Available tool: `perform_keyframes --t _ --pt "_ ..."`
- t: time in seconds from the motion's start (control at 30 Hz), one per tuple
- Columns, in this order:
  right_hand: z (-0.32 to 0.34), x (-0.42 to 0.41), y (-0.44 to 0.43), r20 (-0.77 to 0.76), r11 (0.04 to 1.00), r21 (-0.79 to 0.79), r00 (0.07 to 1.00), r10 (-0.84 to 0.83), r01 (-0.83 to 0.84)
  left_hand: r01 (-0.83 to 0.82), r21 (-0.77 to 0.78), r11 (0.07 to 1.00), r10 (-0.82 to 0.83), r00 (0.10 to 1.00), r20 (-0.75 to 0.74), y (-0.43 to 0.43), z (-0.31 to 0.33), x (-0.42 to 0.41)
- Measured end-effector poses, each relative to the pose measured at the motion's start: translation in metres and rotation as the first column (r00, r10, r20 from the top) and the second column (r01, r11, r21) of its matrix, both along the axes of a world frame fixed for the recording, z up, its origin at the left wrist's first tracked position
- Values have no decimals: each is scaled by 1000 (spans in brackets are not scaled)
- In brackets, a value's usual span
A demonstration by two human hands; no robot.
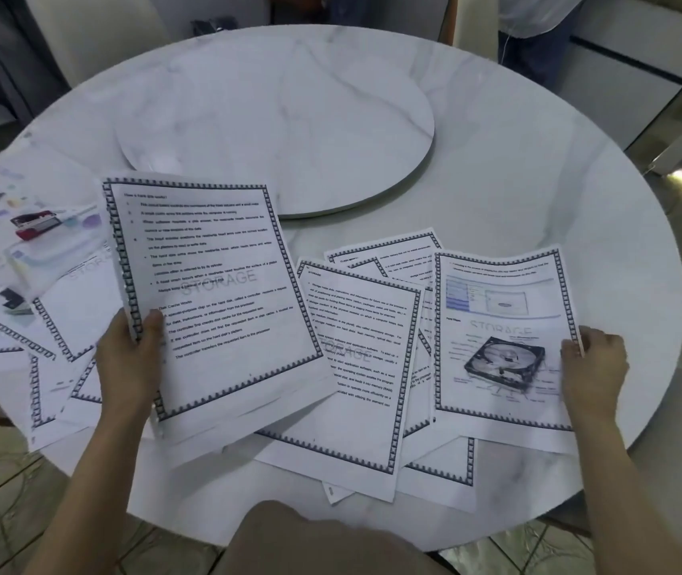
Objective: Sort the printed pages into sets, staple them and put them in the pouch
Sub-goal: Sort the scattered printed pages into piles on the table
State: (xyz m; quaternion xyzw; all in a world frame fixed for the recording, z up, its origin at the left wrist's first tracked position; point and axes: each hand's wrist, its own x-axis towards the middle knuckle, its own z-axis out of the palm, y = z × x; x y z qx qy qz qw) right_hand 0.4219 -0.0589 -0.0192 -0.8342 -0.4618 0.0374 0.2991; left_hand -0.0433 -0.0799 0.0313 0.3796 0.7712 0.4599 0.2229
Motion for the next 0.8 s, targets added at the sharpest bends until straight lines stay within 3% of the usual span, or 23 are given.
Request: perform_keyframes --t 0.2,0.3,0.4,0.5,0.6,0.8 --pt "10 -40 8 150 991 118 988 42 -60 -6 39 999 6 1000 8 3 6 0" --pt "17 -72 14 27 982 94 986 163 -165 -1 51 999 1 1000 13 2 7 -2" --pt "18 -104 16 -150 956 -17 946 287 -293 -3 63 998 2 1000 21 -1 6 -4" --pt "9 -129 12 -240 900 -223 916 322 -375 -9 61 998 7 999 37 -2 4 -5" --pt "-3 -147 5 -218 859 -357 927 306 -367 -19 55 998 17 999 41 -3 1 -5" --pt "-12 -165 1 -18 857 -438 956 292 -270 -18 51 999 16 999 42 -3 -1 -3"
